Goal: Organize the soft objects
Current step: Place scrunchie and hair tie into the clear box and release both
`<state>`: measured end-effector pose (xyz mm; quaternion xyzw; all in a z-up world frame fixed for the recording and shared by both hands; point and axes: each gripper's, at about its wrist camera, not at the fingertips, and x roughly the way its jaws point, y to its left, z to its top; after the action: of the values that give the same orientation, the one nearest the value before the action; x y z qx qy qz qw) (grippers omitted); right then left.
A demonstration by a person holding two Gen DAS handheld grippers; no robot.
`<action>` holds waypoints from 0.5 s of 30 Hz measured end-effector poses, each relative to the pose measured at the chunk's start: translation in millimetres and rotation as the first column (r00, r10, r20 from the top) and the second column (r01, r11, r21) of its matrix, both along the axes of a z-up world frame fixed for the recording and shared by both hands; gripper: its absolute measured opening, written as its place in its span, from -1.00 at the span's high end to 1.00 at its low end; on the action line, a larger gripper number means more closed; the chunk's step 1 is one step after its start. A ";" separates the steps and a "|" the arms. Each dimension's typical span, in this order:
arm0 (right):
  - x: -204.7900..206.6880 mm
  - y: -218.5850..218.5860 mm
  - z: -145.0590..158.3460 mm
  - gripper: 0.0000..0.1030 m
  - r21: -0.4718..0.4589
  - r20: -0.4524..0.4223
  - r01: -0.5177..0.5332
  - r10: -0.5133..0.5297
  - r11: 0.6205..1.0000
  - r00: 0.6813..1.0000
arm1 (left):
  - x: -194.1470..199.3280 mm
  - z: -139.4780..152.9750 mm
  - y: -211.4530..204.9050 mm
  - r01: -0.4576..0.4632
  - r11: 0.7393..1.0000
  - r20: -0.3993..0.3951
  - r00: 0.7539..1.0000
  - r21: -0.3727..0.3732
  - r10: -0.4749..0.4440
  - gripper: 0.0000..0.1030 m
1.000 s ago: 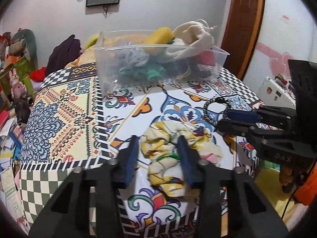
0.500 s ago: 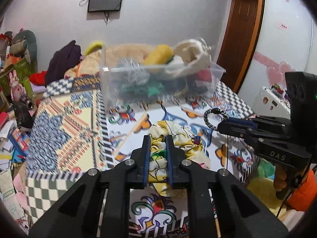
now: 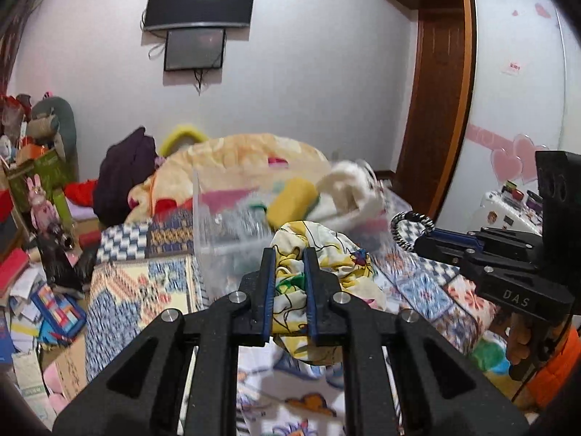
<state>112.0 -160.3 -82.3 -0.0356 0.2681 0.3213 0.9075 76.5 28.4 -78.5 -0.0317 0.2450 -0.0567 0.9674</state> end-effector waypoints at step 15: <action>36.0 0.9 35.9 0.73 0.079 0.105 0.081 -0.089 0.994 0.990 | 60.3 19.9 20.6 -0.117 0.993 0.063 0.991 -0.019 0.118 0.73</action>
<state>148.0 -159.4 -46.4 -0.0074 0.2076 0.2896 0.9343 136.8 49.0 -58.6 -0.0516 0.2110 -0.0024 0.9761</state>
